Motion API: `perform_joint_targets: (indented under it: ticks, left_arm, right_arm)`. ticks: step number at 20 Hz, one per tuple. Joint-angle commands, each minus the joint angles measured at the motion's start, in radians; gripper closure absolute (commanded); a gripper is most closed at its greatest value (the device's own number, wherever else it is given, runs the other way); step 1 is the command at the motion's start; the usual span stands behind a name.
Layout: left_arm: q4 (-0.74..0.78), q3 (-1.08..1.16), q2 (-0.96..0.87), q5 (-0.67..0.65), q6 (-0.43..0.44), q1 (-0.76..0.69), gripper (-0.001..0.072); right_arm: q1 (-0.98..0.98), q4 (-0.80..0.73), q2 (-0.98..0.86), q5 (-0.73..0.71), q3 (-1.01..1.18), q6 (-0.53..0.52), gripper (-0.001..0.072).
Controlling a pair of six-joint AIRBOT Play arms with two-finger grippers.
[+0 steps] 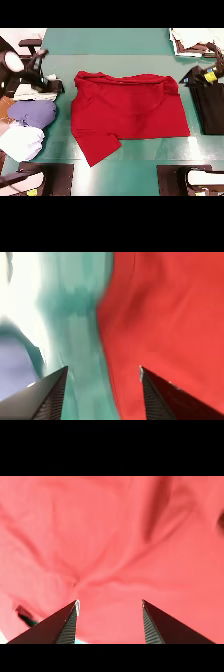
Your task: Fold the shirts.
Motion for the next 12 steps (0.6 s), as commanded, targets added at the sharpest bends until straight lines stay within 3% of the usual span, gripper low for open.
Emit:
perform_joint_targets:
  ticks: [1,5,10,12]
  left_arm:
    - [-0.088,-0.320,0.169,0.023,-0.025,0.010,0.0169]
    - [-0.233,-0.523,0.211,0.085,-0.006,0.003,0.0169]
    - [-0.251,-0.616,0.211,0.251,-0.038,-0.102,0.0170]
    - [-0.254,-0.621,0.211,0.260,-0.055,-0.120,0.0170]
  right_arm:
    - [-0.052,0.018,0.176,-0.071,-0.239,-0.013,0.0262]
    - [-0.075,0.017,0.304,-0.119,-0.381,-0.013,0.0262]
    - [-0.075,0.017,0.356,-0.125,-0.431,-0.013,0.0262]
    - [-0.075,0.016,0.356,-0.126,-0.431,-0.013,0.0262]
